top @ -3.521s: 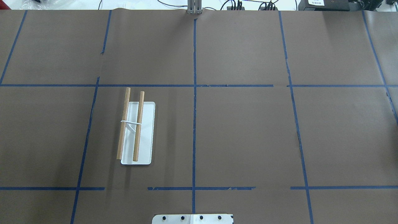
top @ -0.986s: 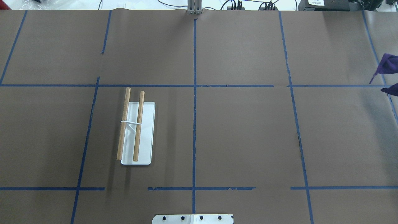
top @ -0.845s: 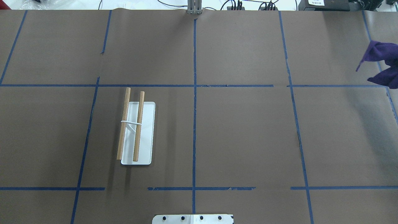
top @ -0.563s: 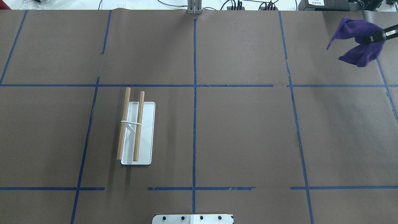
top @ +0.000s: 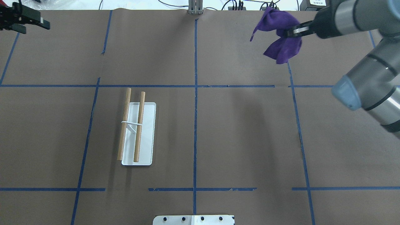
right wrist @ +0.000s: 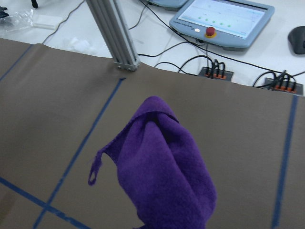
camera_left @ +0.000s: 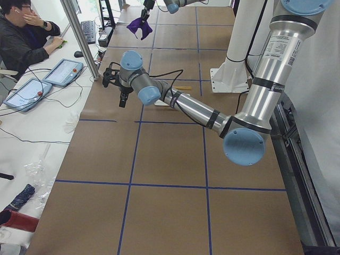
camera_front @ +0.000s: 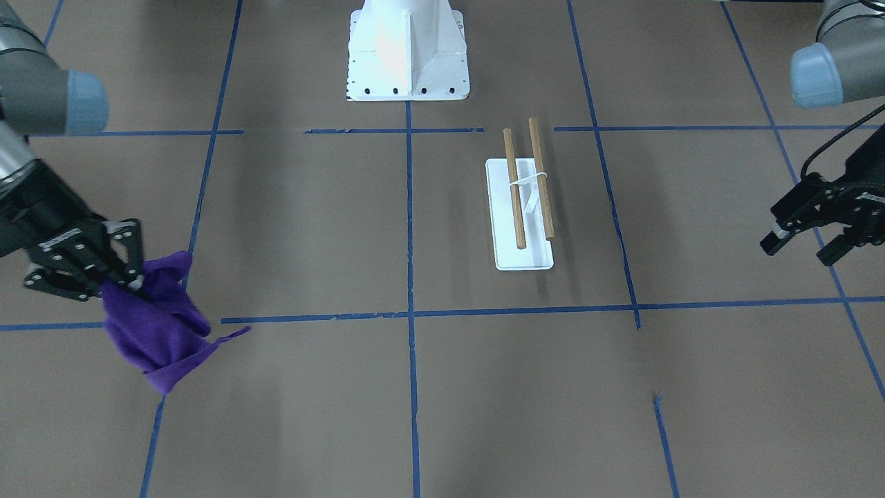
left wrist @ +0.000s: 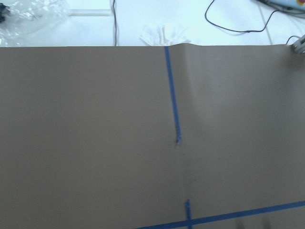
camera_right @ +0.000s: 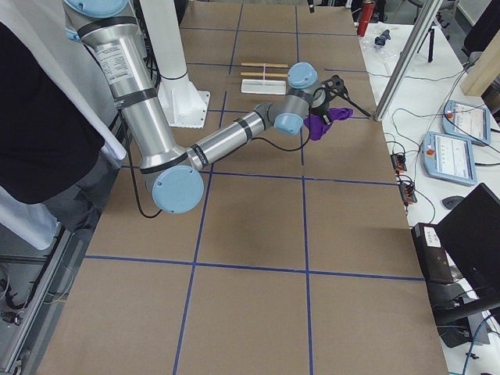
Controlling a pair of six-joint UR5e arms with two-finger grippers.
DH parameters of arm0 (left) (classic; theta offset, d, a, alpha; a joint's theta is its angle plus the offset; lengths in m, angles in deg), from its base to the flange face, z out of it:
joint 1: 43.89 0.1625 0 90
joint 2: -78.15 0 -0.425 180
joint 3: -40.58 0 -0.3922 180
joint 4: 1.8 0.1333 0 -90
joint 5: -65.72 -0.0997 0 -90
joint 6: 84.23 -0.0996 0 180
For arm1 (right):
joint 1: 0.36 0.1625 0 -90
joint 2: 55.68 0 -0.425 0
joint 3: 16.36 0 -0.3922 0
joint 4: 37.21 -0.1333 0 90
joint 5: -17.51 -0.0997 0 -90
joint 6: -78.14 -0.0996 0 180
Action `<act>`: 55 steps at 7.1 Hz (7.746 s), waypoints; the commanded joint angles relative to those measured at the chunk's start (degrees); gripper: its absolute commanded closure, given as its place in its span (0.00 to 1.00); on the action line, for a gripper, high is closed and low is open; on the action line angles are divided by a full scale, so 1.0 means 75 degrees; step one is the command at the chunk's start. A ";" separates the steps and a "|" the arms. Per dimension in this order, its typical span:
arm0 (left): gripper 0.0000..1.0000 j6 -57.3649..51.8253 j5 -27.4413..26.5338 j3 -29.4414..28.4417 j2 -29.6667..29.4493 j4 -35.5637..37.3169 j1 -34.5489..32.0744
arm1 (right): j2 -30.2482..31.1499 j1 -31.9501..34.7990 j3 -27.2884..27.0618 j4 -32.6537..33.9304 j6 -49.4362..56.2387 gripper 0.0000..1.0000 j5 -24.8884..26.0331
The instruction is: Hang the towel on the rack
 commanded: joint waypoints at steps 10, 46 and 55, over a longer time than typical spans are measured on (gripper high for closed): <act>0.00 0.5749 -0.2548 -0.0863 -0.2320 -0.3861 0.2683 | -0.1167 -0.4102 -0.0920 0.0088 -0.1928 1.00 0.5526; 1.00 0.4056 -0.5525 0.1898 -0.1664 -0.0254 0.4688 | 0.0521 0.0102 -0.2713 0.5062 0.0998 0.00 0.0453; 1.00 0.2925 -0.7743 0.4024 -0.0644 0.3376 0.6586 | 0.1411 0.1967 -0.1670 0.5678 0.3944 0.00 -0.1316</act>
